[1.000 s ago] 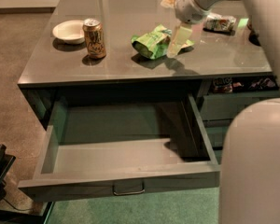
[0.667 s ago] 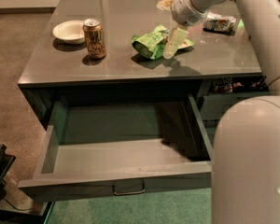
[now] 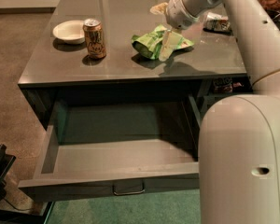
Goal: Place green rice chip bag into top drawer
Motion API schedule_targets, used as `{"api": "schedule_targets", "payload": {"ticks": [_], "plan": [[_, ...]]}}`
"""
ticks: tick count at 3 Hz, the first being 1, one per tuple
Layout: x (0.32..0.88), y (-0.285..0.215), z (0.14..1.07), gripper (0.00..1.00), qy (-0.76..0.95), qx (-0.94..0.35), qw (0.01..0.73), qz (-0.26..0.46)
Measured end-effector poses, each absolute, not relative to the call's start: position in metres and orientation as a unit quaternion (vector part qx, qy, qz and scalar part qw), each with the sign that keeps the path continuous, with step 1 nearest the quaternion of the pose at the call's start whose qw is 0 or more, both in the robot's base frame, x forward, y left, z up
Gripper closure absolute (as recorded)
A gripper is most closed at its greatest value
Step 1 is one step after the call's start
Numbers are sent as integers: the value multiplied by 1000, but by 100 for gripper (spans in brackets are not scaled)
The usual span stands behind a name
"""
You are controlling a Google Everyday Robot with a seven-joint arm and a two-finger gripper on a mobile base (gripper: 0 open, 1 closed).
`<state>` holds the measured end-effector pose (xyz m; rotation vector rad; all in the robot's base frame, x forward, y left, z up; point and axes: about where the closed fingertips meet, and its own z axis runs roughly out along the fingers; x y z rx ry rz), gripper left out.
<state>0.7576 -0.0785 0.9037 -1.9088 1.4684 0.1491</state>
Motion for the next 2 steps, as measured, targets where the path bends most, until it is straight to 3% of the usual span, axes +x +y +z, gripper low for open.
{"api": "schedule_targets", "payload": {"ticks": [1,2], "plan": [[763,-77,896,2,566,-741,356,63],[766,-75,890,19,563,-744,353,69]]}}
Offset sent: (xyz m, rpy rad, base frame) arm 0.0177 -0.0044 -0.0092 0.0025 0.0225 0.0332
